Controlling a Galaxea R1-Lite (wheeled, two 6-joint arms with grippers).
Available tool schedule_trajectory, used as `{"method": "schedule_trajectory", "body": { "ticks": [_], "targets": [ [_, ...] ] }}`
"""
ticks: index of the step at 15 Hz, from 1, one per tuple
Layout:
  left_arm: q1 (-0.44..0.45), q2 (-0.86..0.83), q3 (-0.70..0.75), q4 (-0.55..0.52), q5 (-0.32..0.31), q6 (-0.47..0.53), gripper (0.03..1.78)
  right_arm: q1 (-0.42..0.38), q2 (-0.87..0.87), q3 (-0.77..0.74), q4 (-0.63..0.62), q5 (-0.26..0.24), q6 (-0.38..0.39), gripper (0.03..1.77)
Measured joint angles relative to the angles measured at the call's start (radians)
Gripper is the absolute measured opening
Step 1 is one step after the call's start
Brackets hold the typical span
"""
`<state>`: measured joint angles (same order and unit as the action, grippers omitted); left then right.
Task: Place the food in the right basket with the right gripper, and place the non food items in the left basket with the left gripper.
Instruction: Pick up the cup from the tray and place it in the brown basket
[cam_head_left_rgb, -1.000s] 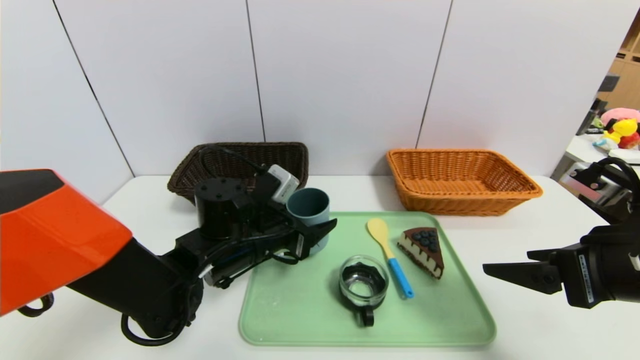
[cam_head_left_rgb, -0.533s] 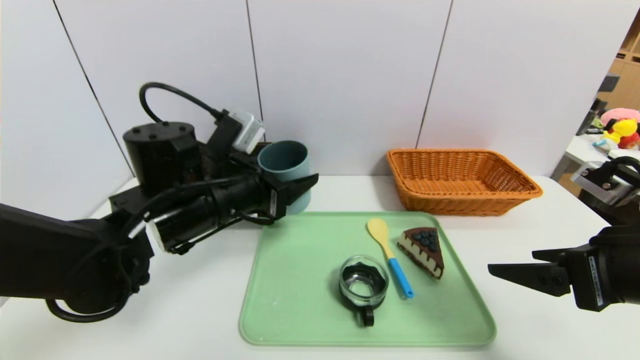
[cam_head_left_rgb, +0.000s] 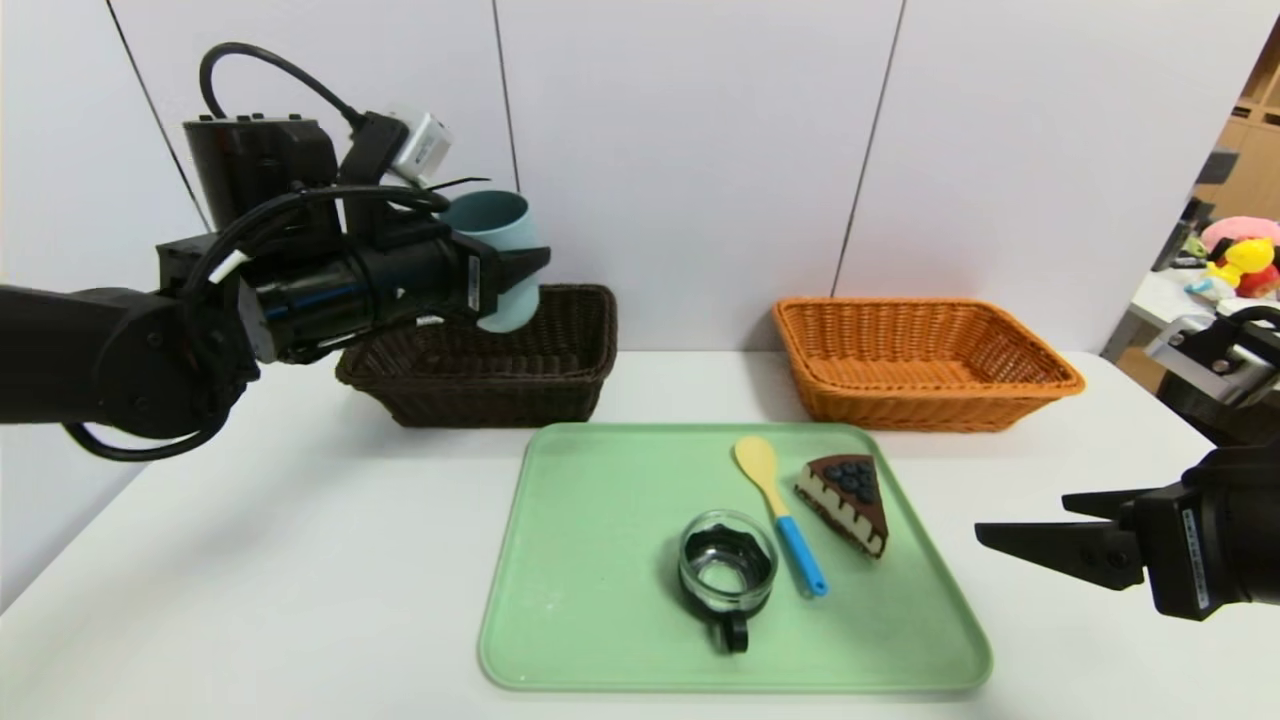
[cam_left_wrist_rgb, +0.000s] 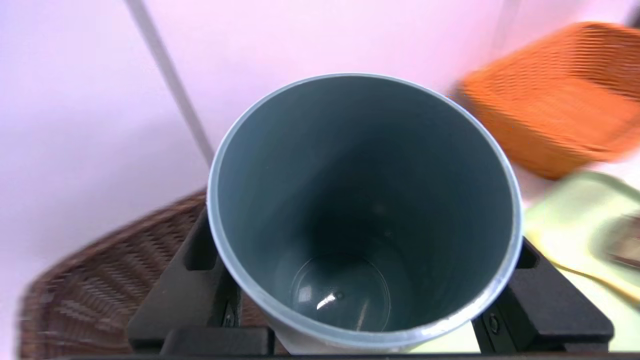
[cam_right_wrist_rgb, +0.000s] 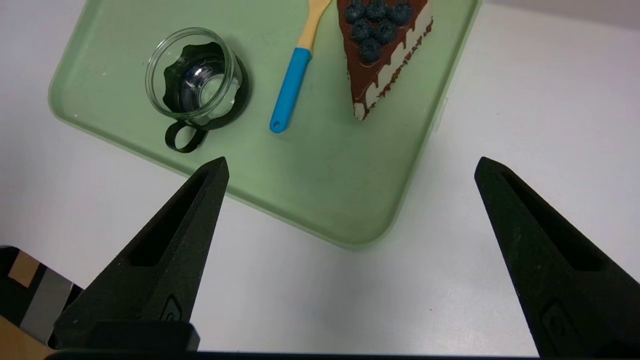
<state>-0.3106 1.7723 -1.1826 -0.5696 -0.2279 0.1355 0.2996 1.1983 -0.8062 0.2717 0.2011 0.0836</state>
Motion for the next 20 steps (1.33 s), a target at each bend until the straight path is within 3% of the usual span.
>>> {"method": "schedule_trajectory", "body": {
  "ticks": [5, 12, 15, 20],
  "targets": [
    [0.116, 0.163, -0.101, 0.004, -0.001, 0.083, 1.17, 0.001, 0.003, 0.002, 0.0, -0.001, -0.001, 1.7],
    [0.193, 0.299, -0.139, 0.007, -0.006, 0.091, 1.17, 0.001, 0.018, 0.01, 0.0, -0.001, -0.001, 1.7],
    [0.207, 0.324, -0.144, 0.015, -0.066, 0.09, 1.17, 0.001, 0.024, 0.011, 0.0, -0.001, 0.0, 1.7],
    [0.219, 0.351, -0.163, 0.015, -0.087, 0.084, 1.4, -0.005, 0.026, 0.01, 0.0, -0.004, -0.001, 1.7]
  ]
}}
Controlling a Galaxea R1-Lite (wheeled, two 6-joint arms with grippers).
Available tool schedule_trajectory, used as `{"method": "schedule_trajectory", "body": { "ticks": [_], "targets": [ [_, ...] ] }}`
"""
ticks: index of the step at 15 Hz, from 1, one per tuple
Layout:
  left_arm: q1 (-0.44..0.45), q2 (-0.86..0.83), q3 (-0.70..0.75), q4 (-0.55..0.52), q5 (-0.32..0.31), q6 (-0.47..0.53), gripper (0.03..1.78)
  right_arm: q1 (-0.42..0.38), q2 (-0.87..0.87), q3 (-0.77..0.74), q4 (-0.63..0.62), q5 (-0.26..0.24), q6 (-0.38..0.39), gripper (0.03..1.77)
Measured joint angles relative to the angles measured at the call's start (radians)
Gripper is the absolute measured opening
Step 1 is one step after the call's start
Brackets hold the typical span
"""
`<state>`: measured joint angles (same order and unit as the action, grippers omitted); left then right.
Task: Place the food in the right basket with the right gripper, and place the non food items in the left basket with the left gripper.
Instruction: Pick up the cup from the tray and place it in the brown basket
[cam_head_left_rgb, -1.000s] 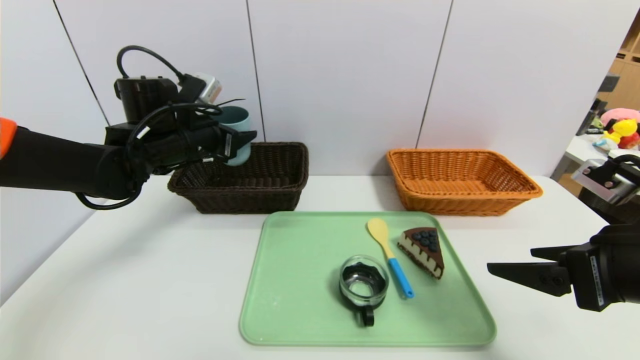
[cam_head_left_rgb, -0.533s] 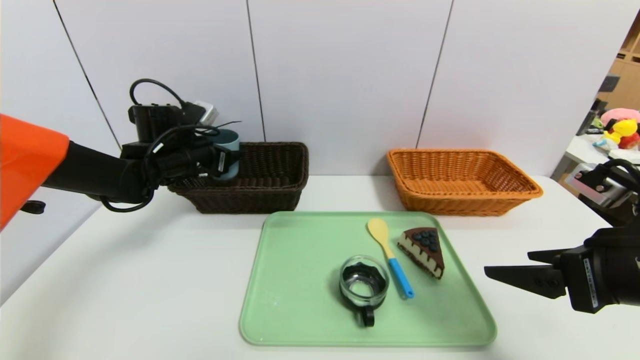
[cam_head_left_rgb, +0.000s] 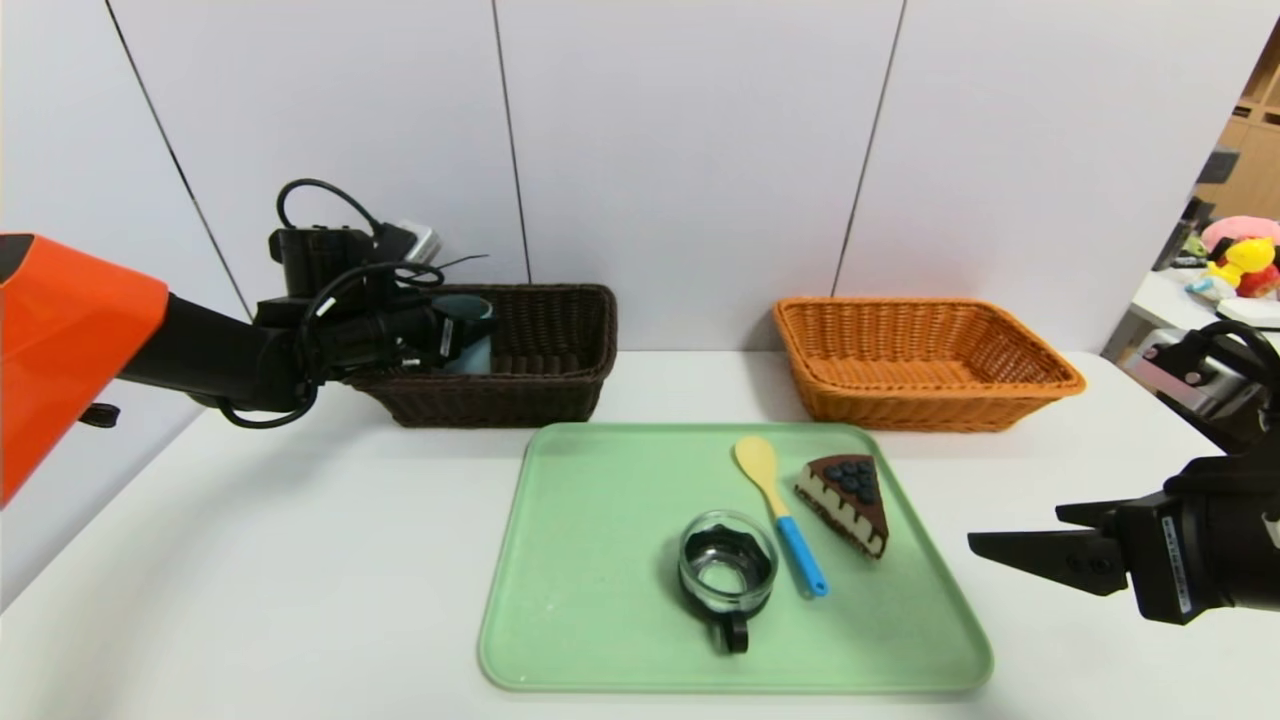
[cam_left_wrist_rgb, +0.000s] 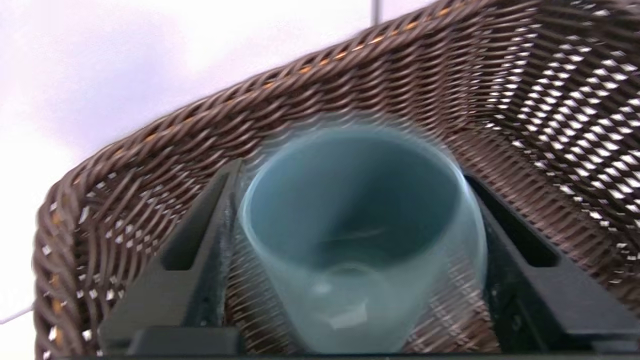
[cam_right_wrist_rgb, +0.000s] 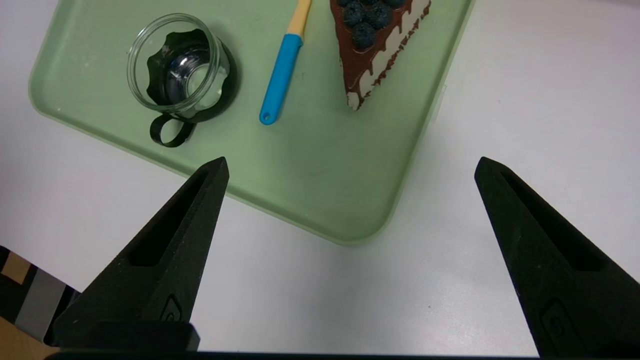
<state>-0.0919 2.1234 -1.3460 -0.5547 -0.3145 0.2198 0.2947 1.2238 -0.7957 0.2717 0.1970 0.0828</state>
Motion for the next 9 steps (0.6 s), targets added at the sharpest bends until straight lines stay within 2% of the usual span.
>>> {"method": "schedule_trajectory", "body": {
  "ticks": [5, 9],
  "targets": [
    [0.013, -0.013, -0.017, 0.015, -0.001, -0.003, 1.54, -0.003, -0.003, -0.006, -0.002, 0.001, 0.0, 1.7],
    [0.024, -0.116, -0.013, 0.107, 0.001, -0.002, 1.61, -0.006, -0.011, -0.004, -0.002, 0.001, 0.004, 1.7]
  ]
}}
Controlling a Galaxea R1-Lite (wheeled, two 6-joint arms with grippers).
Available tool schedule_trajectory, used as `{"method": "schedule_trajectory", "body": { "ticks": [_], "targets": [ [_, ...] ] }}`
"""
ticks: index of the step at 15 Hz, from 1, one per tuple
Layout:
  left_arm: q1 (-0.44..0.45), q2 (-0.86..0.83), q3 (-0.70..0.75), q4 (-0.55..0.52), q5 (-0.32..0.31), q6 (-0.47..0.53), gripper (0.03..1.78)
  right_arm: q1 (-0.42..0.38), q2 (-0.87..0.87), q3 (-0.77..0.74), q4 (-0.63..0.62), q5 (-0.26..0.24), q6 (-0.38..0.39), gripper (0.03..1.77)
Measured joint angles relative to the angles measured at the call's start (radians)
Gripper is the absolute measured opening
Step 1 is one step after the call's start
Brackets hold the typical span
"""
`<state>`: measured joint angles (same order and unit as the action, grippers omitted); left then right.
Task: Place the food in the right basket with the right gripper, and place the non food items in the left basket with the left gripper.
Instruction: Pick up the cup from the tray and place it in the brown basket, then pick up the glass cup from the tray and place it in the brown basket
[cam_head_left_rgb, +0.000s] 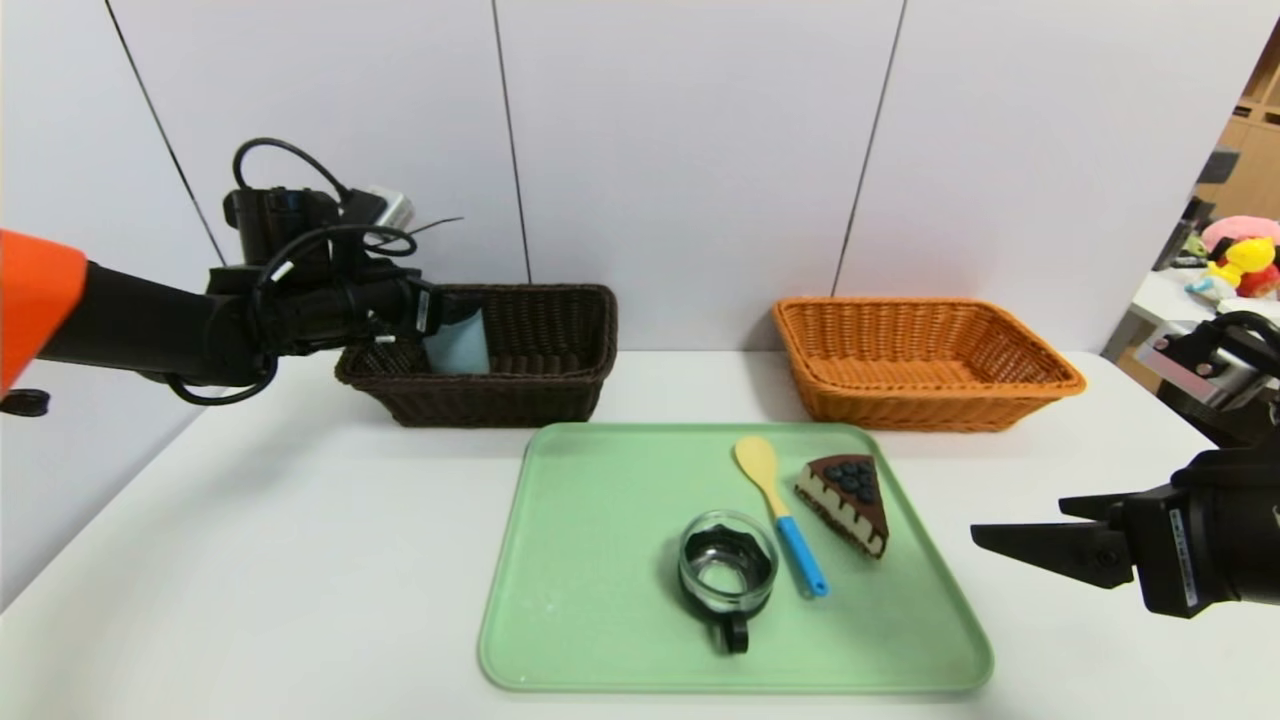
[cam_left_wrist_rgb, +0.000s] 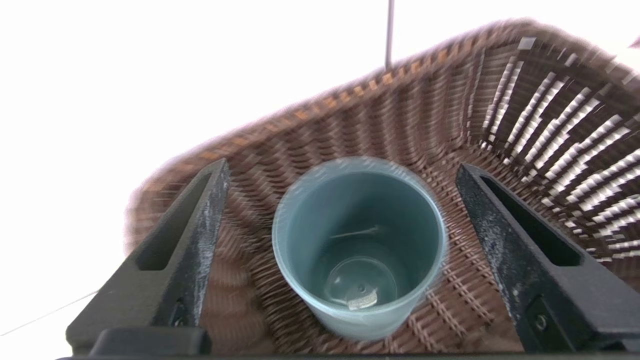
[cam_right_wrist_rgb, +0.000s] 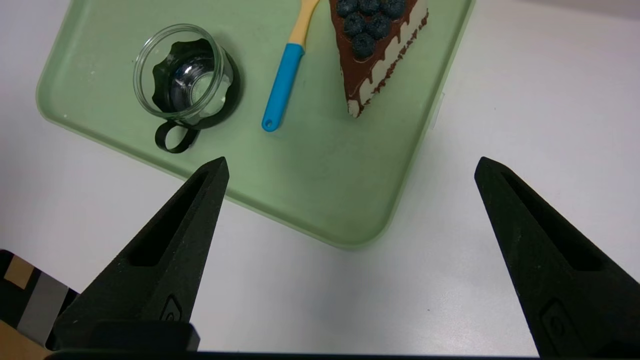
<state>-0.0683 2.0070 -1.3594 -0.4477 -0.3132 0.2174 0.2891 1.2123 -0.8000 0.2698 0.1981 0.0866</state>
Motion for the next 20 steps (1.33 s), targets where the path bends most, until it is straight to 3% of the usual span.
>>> {"method": "schedule_trajectory", "body": {
  "ticks": [6, 11, 16, 20],
  "targets": [
    [-0.009, -0.205, 0.079, 0.093, 0.004, -0.016, 1.66, -0.004, -0.018, 0.019, 0.0, -0.01, 0.005, 1.7],
    [-0.147, -0.338, 0.156, 0.315, 0.045, -0.114, 1.67, -0.004, -0.024, 0.025, -0.001, -0.002, 0.005, 1.7],
    [-0.416, -0.375, 0.213, 0.389, 0.23, -0.147, 1.69, -0.004, -0.025, 0.031, -0.003, -0.001, 0.005, 1.7],
    [-0.636, -0.338, 0.243, 0.401, 0.396, -0.288, 1.69, -0.005, -0.032, 0.041, -0.002, -0.005, 0.008, 1.7]
  ]
}}
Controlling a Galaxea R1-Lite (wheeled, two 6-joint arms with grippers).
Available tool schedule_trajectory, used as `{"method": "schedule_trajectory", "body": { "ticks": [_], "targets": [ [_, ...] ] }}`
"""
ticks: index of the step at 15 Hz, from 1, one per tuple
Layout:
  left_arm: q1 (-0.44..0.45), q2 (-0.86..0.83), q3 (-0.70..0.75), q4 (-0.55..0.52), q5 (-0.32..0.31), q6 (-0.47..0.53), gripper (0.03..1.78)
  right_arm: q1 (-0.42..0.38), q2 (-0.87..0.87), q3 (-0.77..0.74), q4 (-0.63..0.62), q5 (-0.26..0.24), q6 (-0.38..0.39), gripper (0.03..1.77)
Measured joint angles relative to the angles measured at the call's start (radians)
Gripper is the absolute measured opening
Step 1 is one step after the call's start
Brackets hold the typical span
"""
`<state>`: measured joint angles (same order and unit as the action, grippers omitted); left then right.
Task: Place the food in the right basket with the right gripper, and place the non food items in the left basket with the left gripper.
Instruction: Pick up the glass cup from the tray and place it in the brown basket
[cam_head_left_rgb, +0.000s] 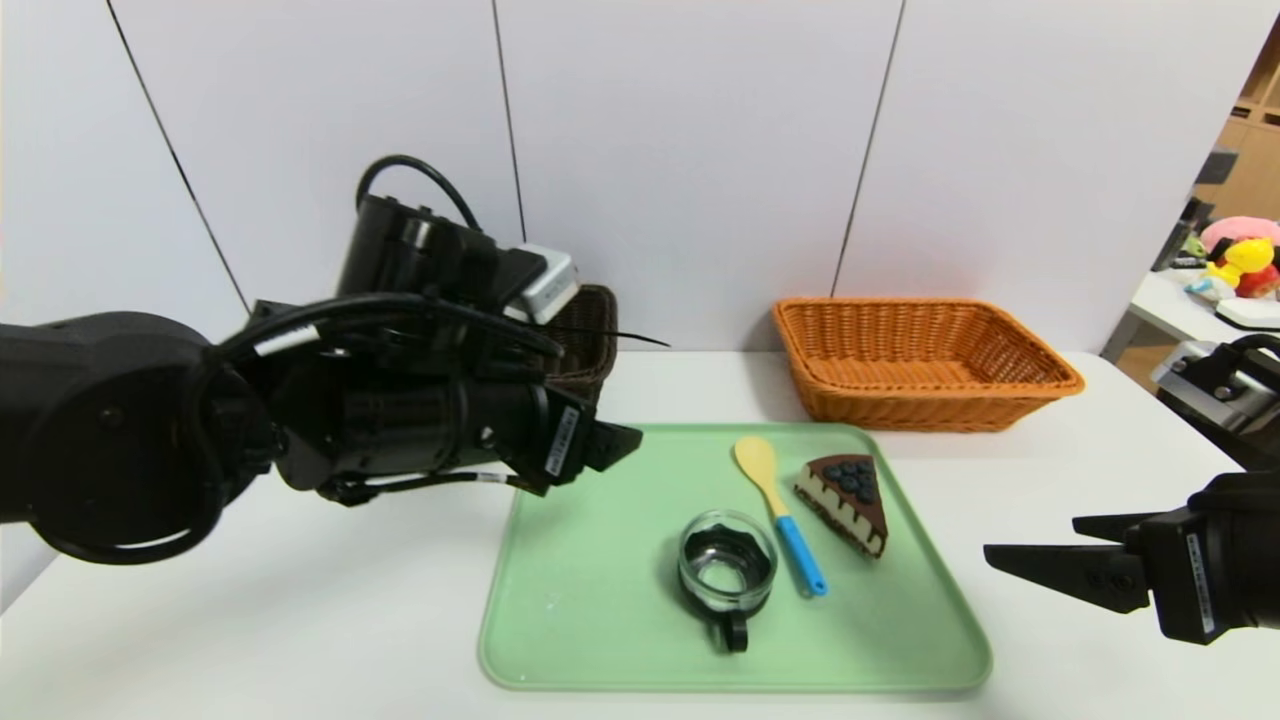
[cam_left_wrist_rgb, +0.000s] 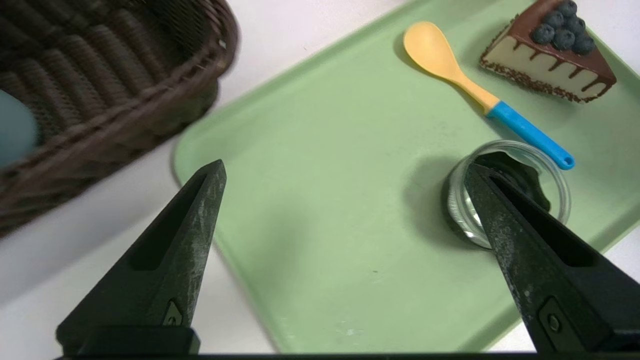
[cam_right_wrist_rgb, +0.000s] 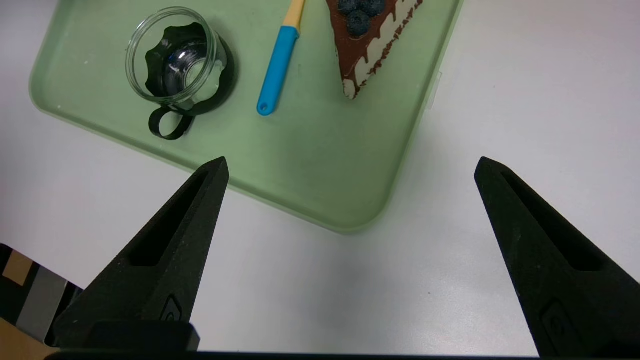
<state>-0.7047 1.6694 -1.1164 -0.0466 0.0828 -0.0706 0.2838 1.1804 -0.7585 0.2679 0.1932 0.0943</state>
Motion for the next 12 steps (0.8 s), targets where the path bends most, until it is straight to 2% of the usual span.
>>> {"method": "schedule_trajectory", "body": {
  "ticks": [3, 7, 12],
  "targets": [
    [-0.11, 0.057, 0.007, 0.001, 0.132, -0.1, 1.69, -0.004, -0.006, 0.011, -0.001, -0.002, 0.0, 1.7],
    [-0.186, 0.106, 0.0, 0.046, 0.155, -0.151, 1.69, -0.007, -0.008, 0.015, -0.001, 0.0, 0.0, 1.7],
    [-0.203, 0.161, -0.047, 0.067, 0.162, -0.167, 1.69, -0.007, -0.008, 0.023, -0.001, 0.001, 0.0, 1.7]
  ]
}}
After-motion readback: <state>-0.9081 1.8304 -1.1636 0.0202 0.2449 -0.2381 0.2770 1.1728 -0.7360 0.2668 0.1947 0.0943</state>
